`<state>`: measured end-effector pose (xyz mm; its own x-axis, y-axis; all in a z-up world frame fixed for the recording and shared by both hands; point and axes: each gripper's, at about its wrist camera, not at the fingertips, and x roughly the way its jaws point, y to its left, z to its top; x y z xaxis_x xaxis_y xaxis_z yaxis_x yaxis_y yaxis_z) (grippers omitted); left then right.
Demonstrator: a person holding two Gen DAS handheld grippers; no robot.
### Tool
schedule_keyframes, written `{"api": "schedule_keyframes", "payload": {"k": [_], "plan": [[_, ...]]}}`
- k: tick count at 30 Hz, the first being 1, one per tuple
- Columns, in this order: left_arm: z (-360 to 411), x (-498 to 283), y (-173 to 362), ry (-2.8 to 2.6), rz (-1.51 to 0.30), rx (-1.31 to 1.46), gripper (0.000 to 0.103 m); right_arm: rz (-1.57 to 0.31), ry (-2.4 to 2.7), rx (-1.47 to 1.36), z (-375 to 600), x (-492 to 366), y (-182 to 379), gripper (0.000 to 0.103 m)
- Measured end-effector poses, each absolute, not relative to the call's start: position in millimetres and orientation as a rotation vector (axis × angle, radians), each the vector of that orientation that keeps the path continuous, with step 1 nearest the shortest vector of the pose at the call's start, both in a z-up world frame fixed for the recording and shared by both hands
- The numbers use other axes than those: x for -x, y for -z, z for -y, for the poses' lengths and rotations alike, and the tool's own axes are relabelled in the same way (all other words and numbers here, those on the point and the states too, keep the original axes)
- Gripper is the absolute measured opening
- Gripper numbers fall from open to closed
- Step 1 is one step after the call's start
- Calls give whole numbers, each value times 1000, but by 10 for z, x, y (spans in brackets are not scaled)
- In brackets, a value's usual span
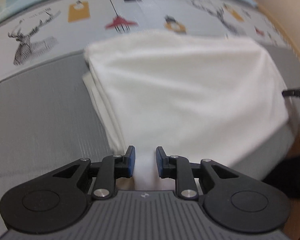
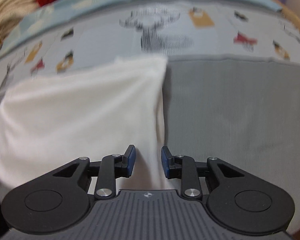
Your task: Fold small clothes
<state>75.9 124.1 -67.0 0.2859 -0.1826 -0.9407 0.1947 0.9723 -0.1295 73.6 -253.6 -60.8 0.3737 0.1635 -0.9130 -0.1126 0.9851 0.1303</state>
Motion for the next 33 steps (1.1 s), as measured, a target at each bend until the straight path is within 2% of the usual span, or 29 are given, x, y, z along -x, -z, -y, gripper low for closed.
{"api": "schedule_keyframes", "payload": {"k": [5, 7, 8, 9, 12, 16, 19, 22, 29, 31, 33], "plan": [[-1209, -579, 767, 243, -1327, -65, 25, -1236, -162, -7, 2548, -533, 684, 29], [-1223, -552, 784, 226, -1347, -83, 25, -1239, -168, -27, 2565, -491, 654, 20], [-1233, -536, 790, 223, -1353, -86, 18, -1238, -172, -45, 2582, -483, 632, 7], [-1241, -529, 796, 226, -1356, -85, 6, -1233, -173, -63, 2602, -481, 603, 4], [-1255, -482, 774, 238, -1343, -89, 4, -1199, -158, -92, 2653, -468, 506, 3], [-1267, -466, 834, 228, -1385, -109, 4, -1291, -116, -45, 2663, -489, 661, 2], [-1302, -501, 796, 219, -1386, -67, 7, -1325, -62, -6, 2685, -502, 737, 4], [-1402, -590, 713, 174, -1351, -13, 15, -1262, -56, -77, 2767, -515, 619, 4], [-1398, -663, 687, 171, -1315, 17, 15, -1203, -146, -92, 2683, -537, 558, 5], [-1294, -647, 808, 161, -1366, -50, 18, -1233, -148, -43, 2636, -554, 625, 14], [-1227, -619, 926, 158, -1409, -129, 26, -1285, -120, 23, 2586, -558, 741, 32]]}}
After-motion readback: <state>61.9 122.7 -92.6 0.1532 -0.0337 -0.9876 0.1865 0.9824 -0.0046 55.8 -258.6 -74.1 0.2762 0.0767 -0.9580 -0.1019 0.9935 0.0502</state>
